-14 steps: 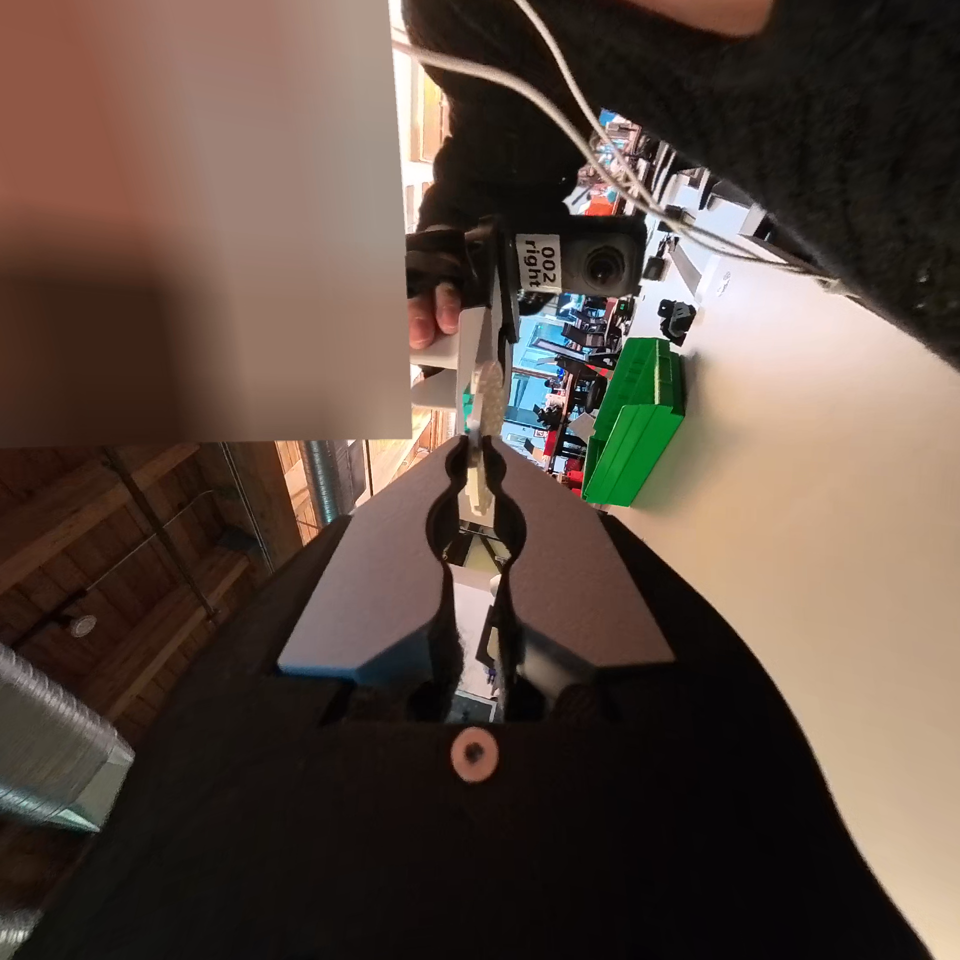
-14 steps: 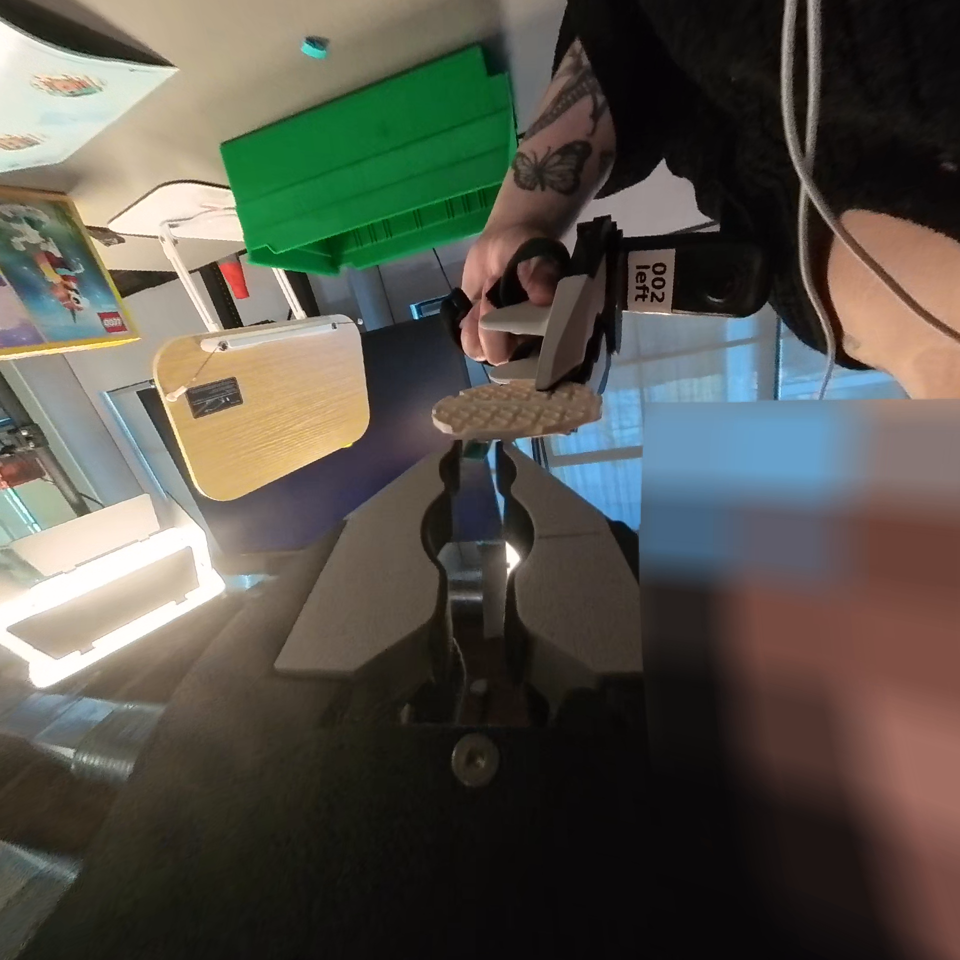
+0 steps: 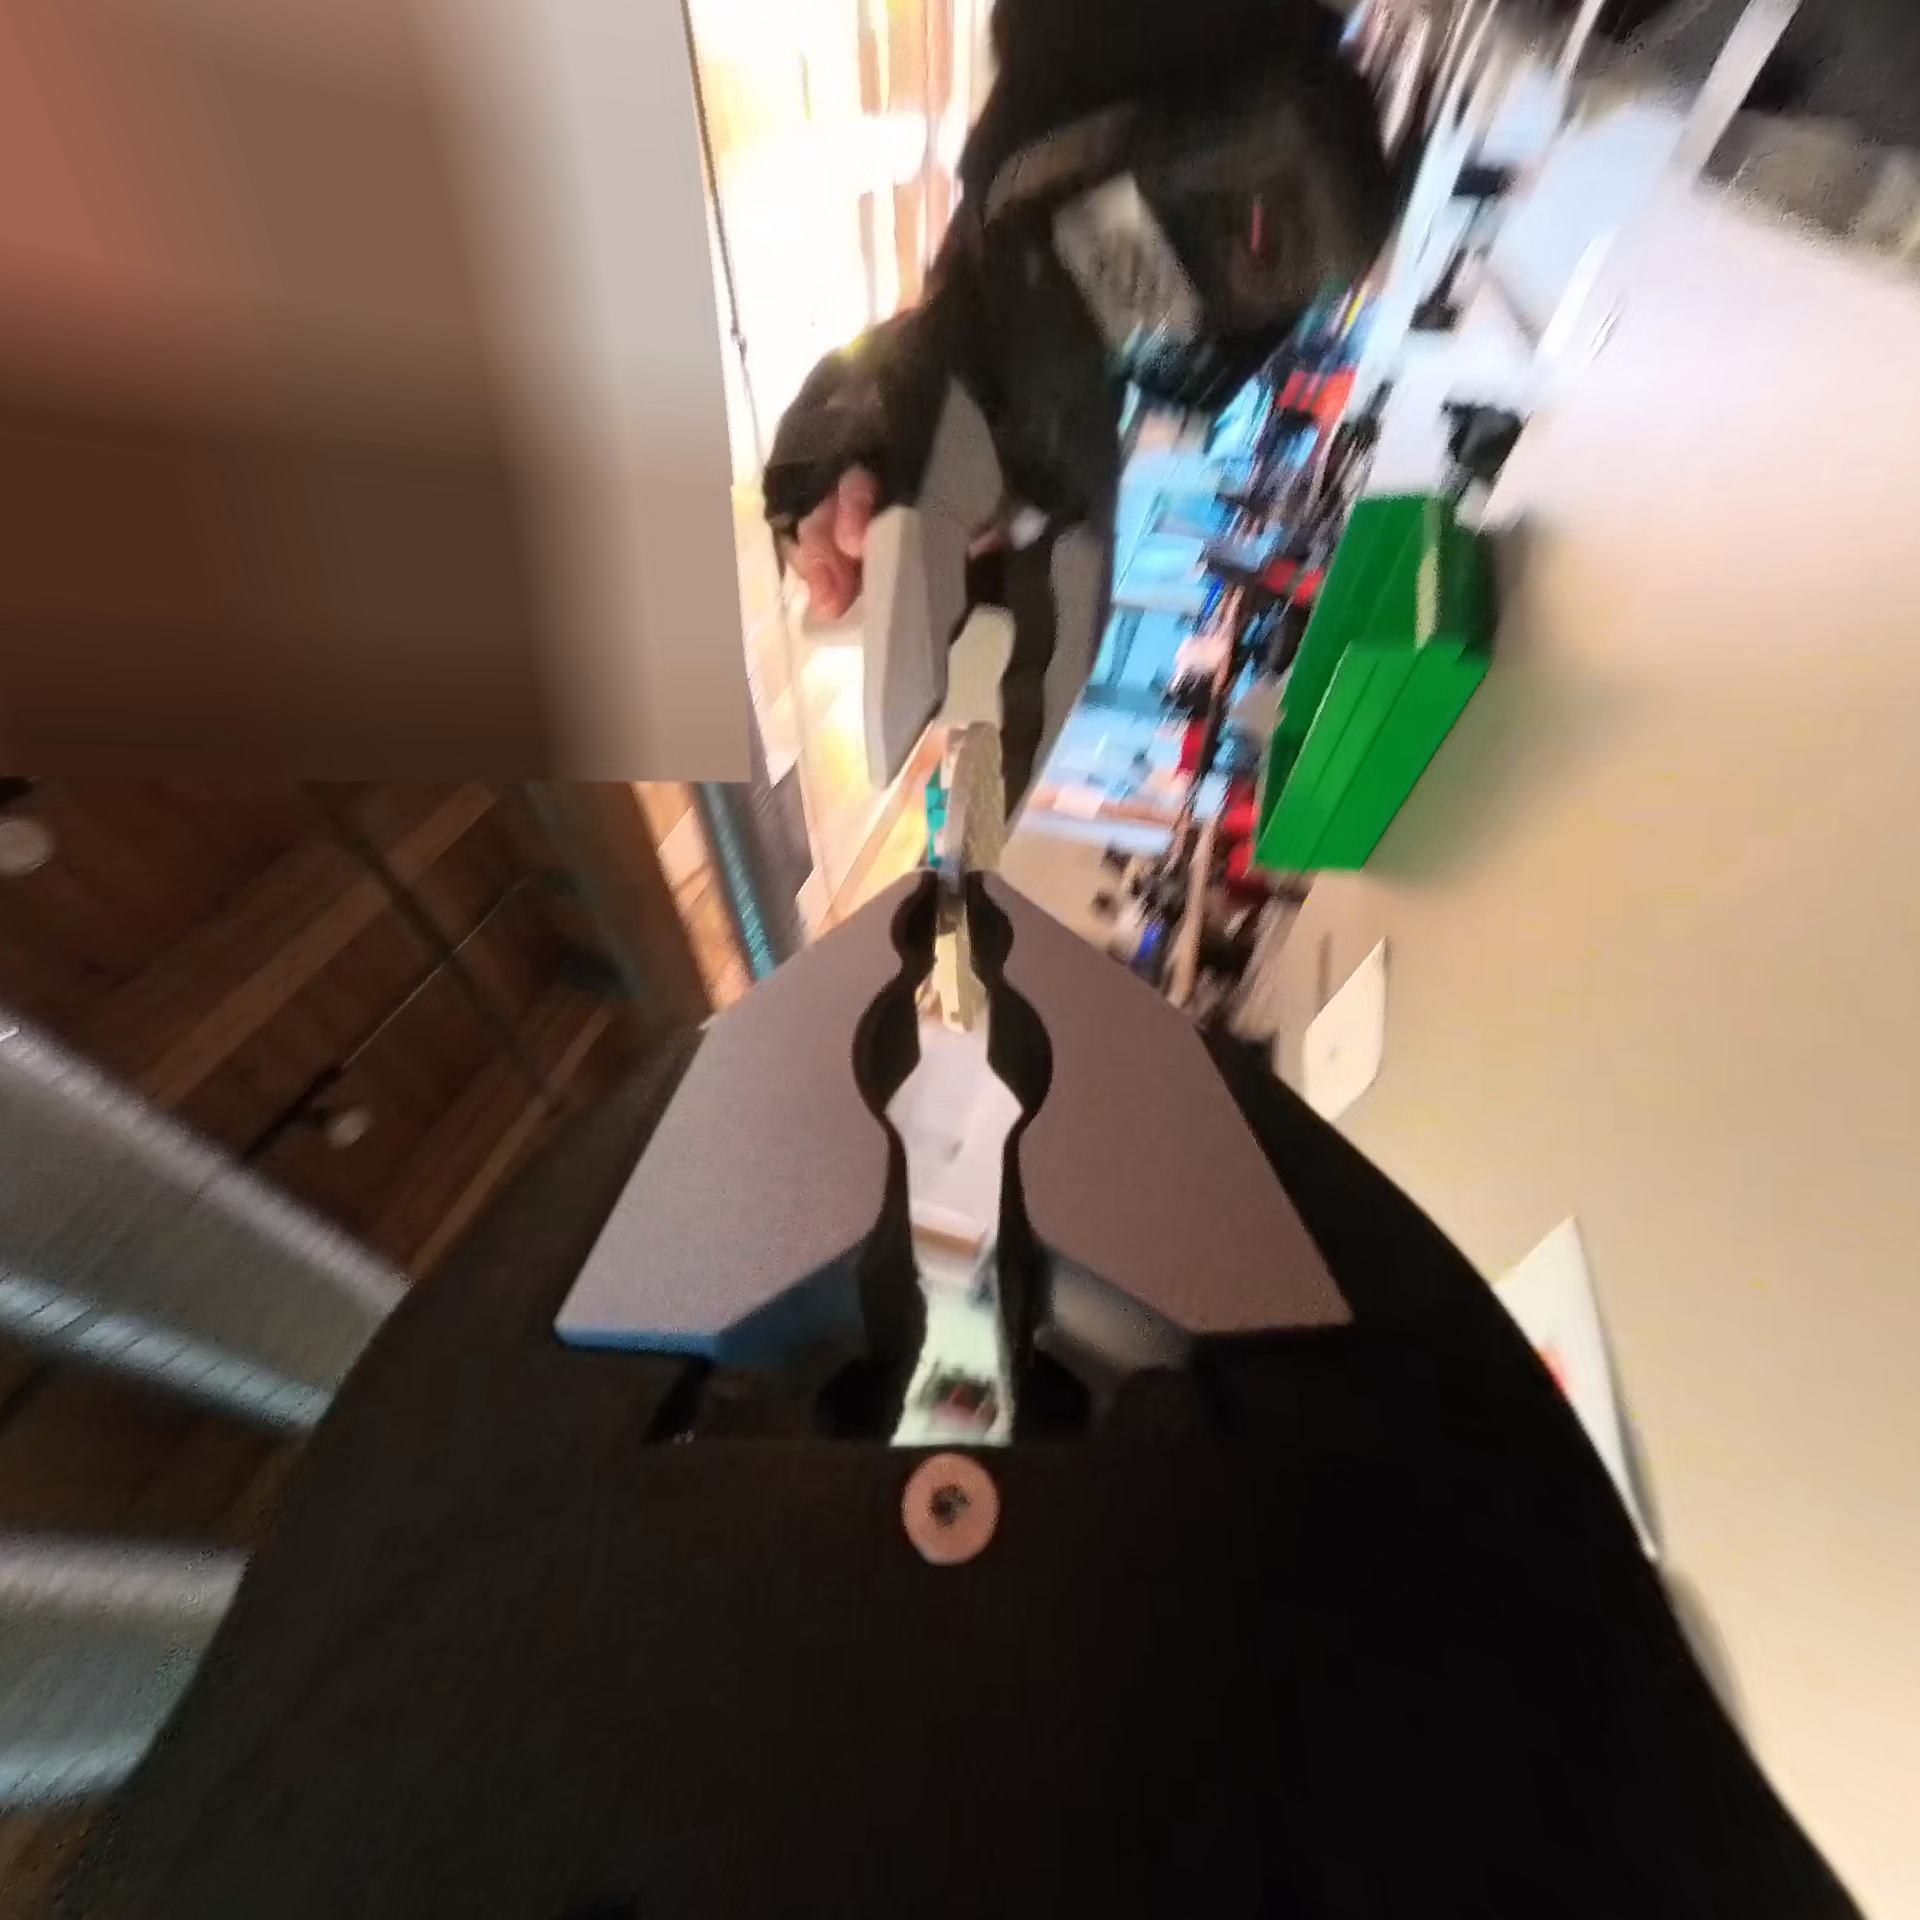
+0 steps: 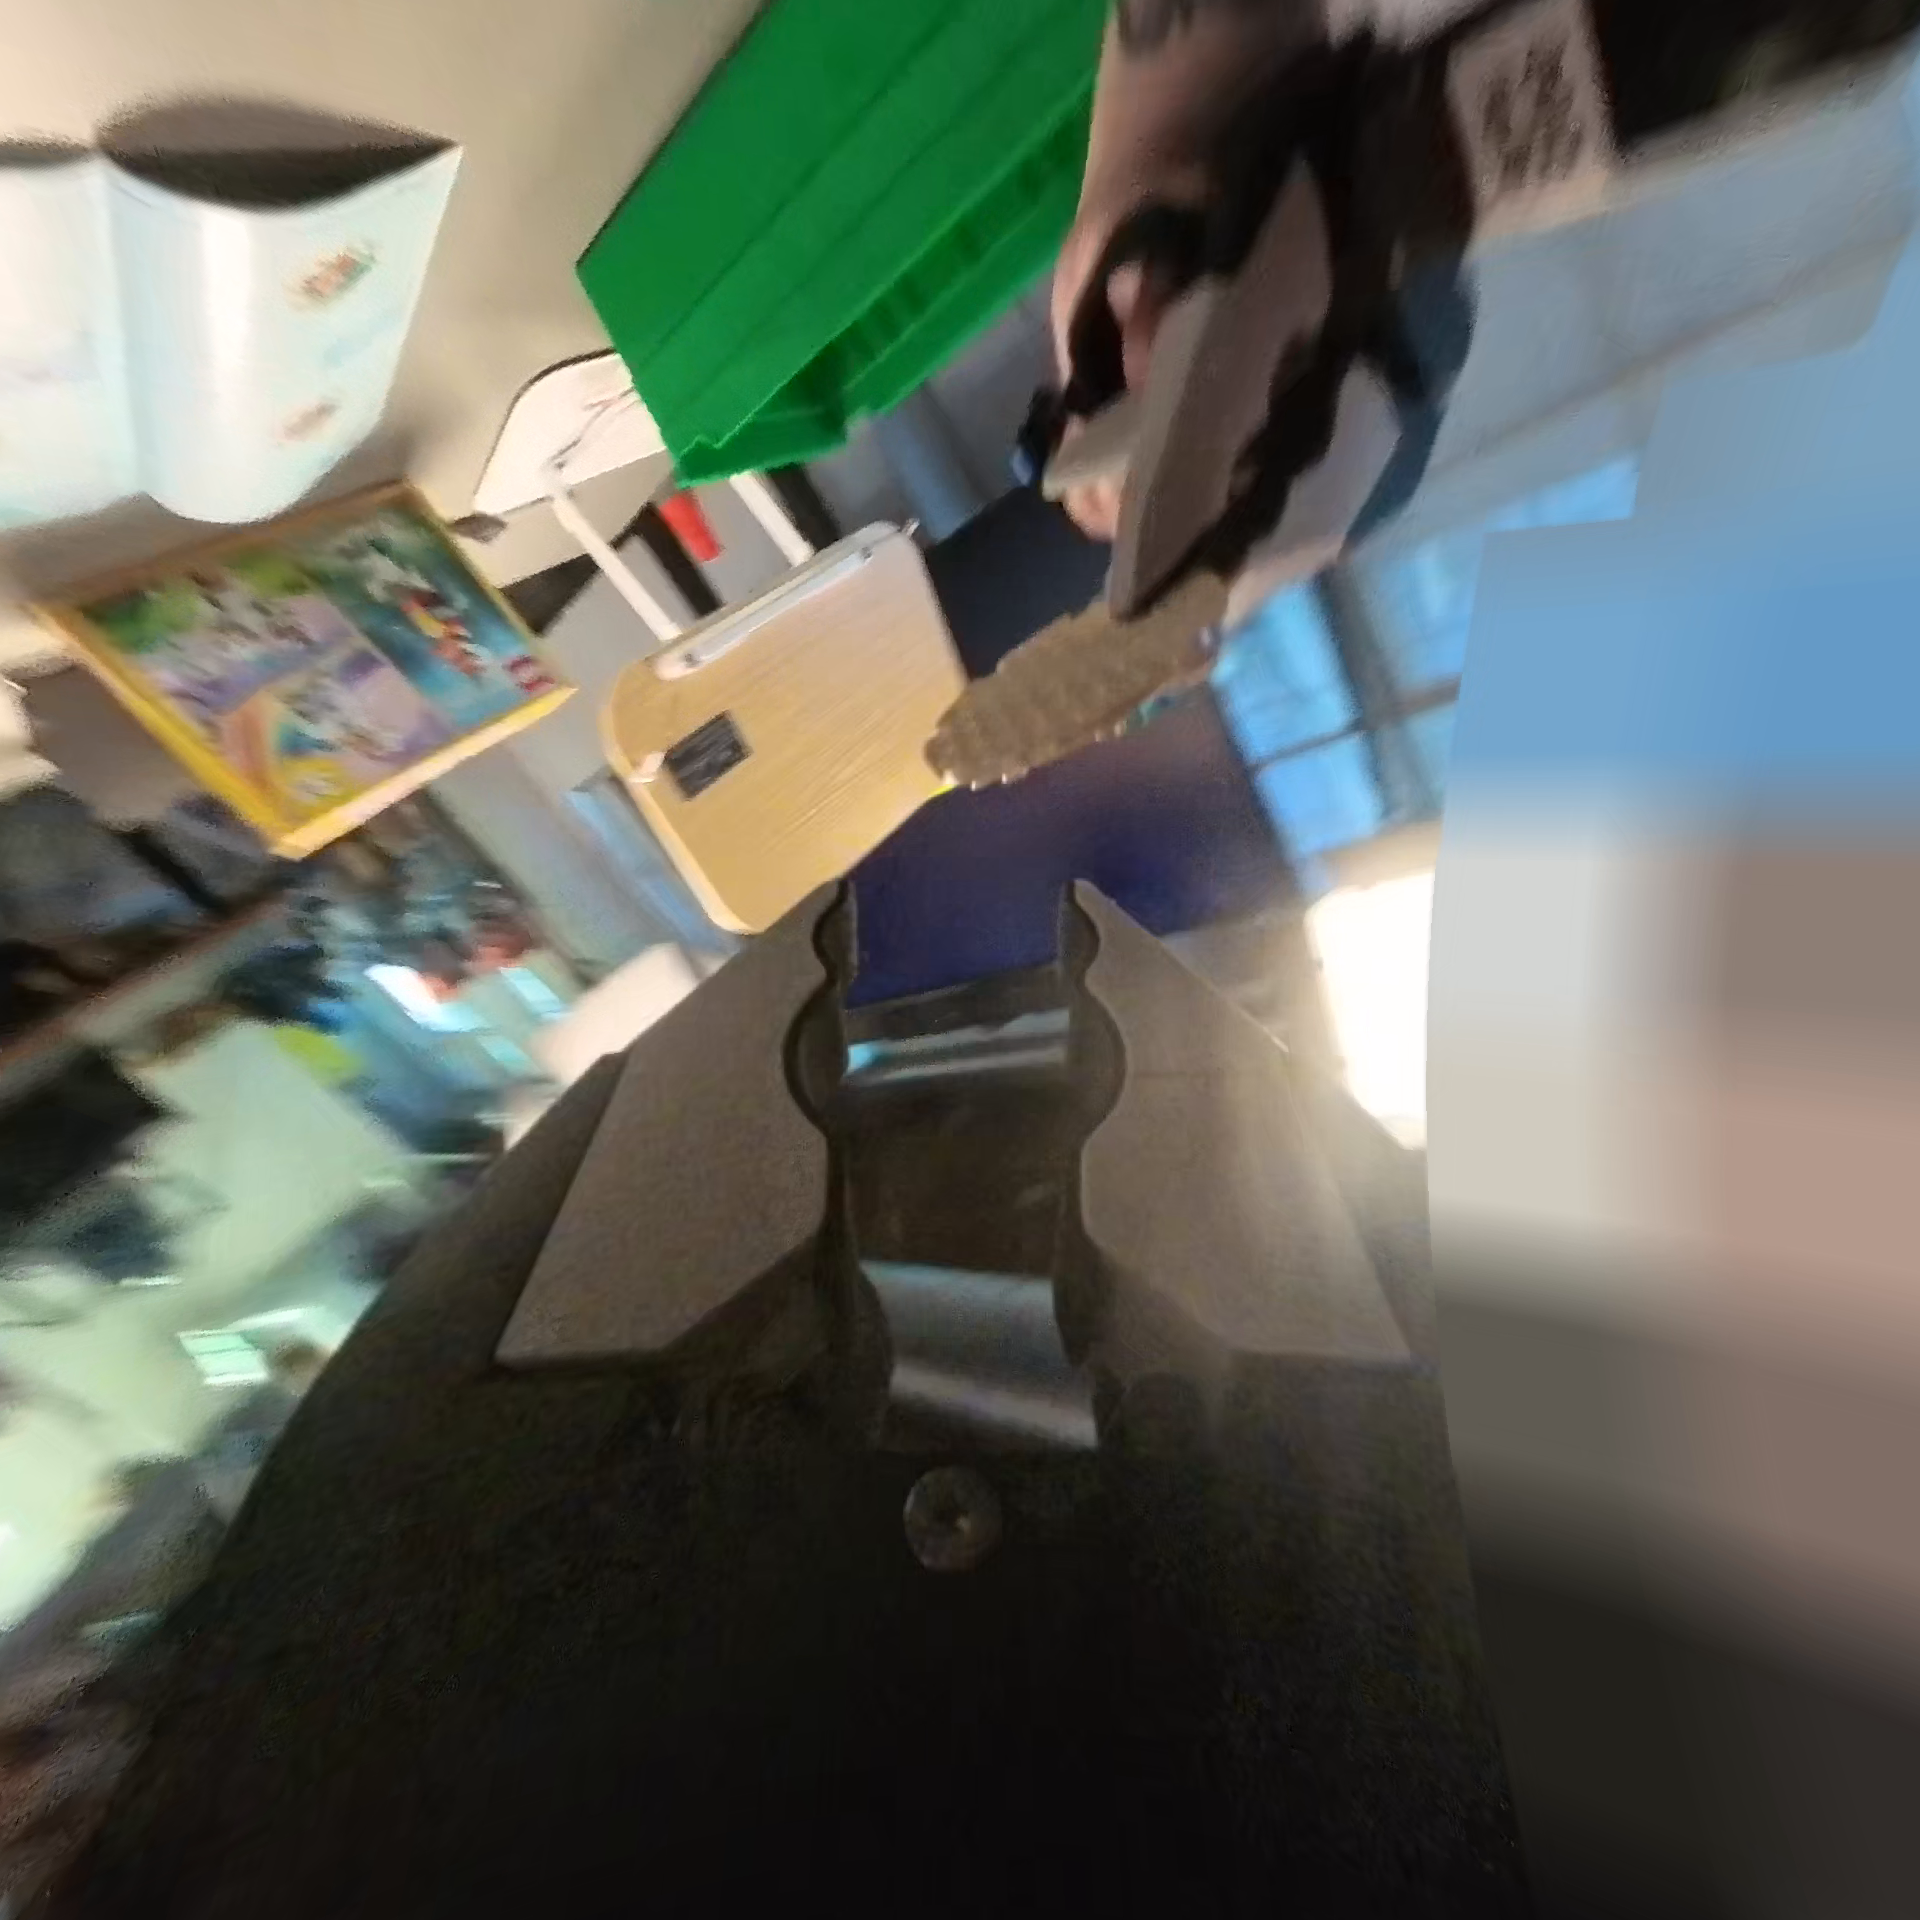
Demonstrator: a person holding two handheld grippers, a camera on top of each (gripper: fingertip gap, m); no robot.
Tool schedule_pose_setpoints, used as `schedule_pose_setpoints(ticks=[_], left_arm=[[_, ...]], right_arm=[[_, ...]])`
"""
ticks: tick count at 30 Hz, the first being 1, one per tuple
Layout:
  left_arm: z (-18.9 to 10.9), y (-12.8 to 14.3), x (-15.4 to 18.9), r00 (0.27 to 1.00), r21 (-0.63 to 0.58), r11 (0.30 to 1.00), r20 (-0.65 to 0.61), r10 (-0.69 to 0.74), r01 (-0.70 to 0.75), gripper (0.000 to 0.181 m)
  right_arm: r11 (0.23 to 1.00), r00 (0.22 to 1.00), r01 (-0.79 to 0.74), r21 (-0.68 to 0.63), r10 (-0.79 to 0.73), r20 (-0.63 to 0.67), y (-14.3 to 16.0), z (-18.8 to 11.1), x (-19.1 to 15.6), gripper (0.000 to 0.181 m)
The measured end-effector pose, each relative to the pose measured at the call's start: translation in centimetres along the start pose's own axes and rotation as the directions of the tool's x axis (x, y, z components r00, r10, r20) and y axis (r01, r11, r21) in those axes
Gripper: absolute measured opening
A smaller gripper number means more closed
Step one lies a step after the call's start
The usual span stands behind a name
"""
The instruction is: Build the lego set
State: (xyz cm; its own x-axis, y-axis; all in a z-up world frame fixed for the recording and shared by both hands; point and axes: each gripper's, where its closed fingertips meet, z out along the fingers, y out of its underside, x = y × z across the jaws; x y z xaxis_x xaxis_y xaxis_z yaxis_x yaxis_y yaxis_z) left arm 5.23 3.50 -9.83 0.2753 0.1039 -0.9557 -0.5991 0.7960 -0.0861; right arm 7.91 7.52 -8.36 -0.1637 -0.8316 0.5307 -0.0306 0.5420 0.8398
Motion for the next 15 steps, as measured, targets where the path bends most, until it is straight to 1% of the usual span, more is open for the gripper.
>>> schedule_pose_setpoints(ticks=[1, 2, 3, 4, 5, 6, 7, 8, 9, 10, 11, 12, 13, 14, 15], left_arm=[[0.1, 0.8, 0.1, 0.999, -0.035, 0.999, 0.009, 0.032, -0.032, 0.004], [0.1, 1.5, 0.3, 0.998, -0.069, 0.995, 0.015, 0.067, -0.066, 0.004], [0.2, 2.2, 0.6, 0.995, -0.100, 0.990, 0.013, 0.099, -0.097, 0.004], [0.3, 2.7, 1.0, 0.992, -0.120, 0.985, 0.000, 0.124, -0.123, 0.005], [0.4, 3.2, 1.5, 0.990, -0.132, 0.981, -0.015, 0.139, -0.140, 0.004], [0.5, 3.5, 2.0, 0.989, -0.139, 0.979, -0.026, 0.147, -0.149, 0.004], [0.7, 3.7, 2.5, 0.988, -0.140, 0.978, -0.040, 0.148, -0.152, 0.004], [0.8, 3.8, 3.0, 0.988, -0.138, 0.979, -0.053, 0.146, -0.152, 0.004], [1.0, 3.9, 3.4, 0.987, -0.136, 0.979, -0.062, 0.146, -0.153, 0.004], [1.1, 3.9, 3.7, 0.987, -0.132, 0.979, -0.069, 0.148, -0.156, 0.004], [1.2, 3.8, 3.9, 0.986, -0.127, 0.979, -0.074, 0.150, -0.158, 0.004], [1.3, 3.6, 4.1, 0.986, -0.121, 0.980, -0.076, 0.151, -0.160, 0.004], [1.5, 3.4, 4.1, 0.986, -0.114, 0.981, -0.076, 0.151, -0.159, 0.004], [1.6, 3.2, 4.2, 0.986, -0.106, 0.982, -0.076, 0.149, -0.156, 0.004], [1.7, 3.0, 4.2, 0.987, -0.098, 0.983, -0.075, 0.145, -0.152, 0.004]], right_arm=[[0.989, 0.989, -0.144, -0.046, 0.145, 0.032, 0.7, 0.1, -0.9, 0.038], [0.944, 0.945, -0.315, -0.095, 0.322, 0.064, 1.2, 0.1, -2.0, 0.033], [0.852, 0.851, -0.503, -0.143, 0.518, 0.091, 1.6, 0.2, -3.1, 0.027], [0.708, 0.707, -0.681, -0.188, 0.702, 0.084, 2.0, 0.4, -3.8, 0.025], [0.531, 0.528, -0.821, -0.209, 0.846, 0.075, 2.1, 0.5, -4.3, 0.021], [0.334, 0.325, -0.918, -0.213, 0.942, 0.078, 2.0, 0.7, -4.7, 0.020], [0.137, 0.125, -0.971, -0.197, 0.990, 0.071, 2.1, 0.8, -4.6, 0.019], [-0.054, -0.072, -0.984, -0.169, 0.992, 0.101, 1.9, 0.9, -4.4, 0.013], [-0.246, -0.268, -0.958, -0.151, 0.952, 0.149, 1.7, 1.1, -4.1, 0.011], [-0.418, -0.440, -0.897, -0.143, 0.875, 0.200, 1.6, 1.2, -3.7, 0.009], [-0.553, -0.576, -0.817, -0.163, 0.775, 0.259, 1.3, 1.3, -3.5, 0.008], [-0.646, -0.676, -0.734, -0.207, 0.671, 0.304, 0.8, 1.3, -3.5, 0.011], [-0.705, -0.743, -0.665, -0.247, 0.589, 0.318, 0.6, 1.5, -3.7, 0.013], [-0.734, -0.780, -0.619, -0.280, 0.532, 0.329, 0.2, 1.6, -3.9, 0.013], [-0.747, -0.804, -0.588, -0.312, 0.498, 0.324, -0.1, 1.8, -4.4, 0.015]])
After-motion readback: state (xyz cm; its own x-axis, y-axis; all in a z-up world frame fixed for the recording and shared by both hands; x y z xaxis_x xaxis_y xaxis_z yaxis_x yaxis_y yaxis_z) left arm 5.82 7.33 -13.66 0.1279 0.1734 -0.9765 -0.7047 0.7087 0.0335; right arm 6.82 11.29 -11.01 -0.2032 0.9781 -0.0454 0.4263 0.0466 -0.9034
